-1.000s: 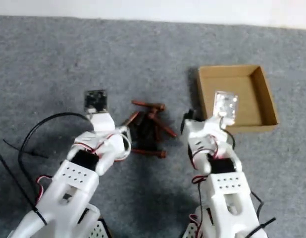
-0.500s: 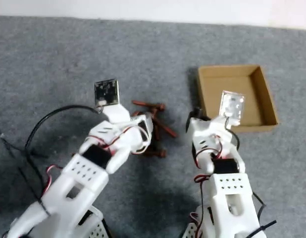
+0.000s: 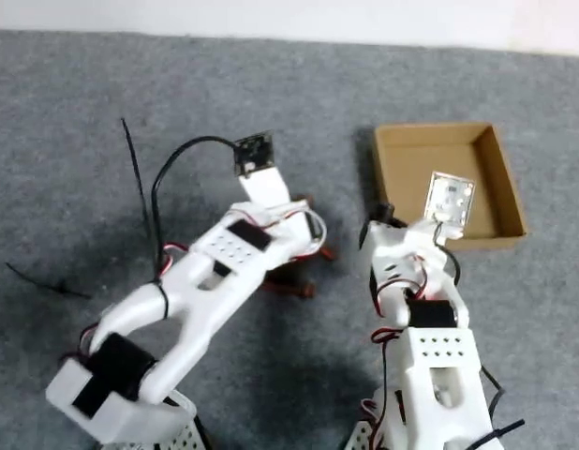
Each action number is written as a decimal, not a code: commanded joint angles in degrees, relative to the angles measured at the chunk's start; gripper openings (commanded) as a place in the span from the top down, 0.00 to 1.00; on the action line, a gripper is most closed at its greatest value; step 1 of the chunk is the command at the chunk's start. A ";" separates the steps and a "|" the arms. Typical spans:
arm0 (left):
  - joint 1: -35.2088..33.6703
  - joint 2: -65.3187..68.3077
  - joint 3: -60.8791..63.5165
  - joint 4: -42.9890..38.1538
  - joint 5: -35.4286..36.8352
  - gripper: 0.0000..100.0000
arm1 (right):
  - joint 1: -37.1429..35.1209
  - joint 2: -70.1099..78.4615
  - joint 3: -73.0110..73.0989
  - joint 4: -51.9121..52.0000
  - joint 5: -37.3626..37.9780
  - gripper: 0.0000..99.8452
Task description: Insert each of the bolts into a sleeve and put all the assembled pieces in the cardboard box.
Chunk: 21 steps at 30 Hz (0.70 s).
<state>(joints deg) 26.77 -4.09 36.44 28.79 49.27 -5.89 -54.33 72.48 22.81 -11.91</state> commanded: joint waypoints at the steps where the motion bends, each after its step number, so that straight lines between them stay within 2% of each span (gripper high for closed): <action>1: 2.24 1.63 -6.20 0.09 2.73 0.93 | 0.75 -1.54 -0.92 -4.35 0.18 1.00; 8: 2.24 5.05 -6.11 0.26 3.08 0.93 | 0.84 -1.45 -0.57 -5.85 0.18 1.00; 11: 1.54 5.05 -6.46 3.16 4.13 0.93 | 0.84 -1.45 -0.57 -5.85 0.18 1.00; 16: -1.54 5.23 -6.46 3.16 5.89 0.93 | 0.84 -1.45 -0.57 -5.85 0.18 1.00; 21: -1.71 5.49 -6.46 3.08 5.89 0.93 | 0.84 -1.45 -0.57 -5.85 0.18 1.00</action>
<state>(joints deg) 25.71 1.89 33.01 31.96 54.64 -5.71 -54.33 72.48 18.86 -11.91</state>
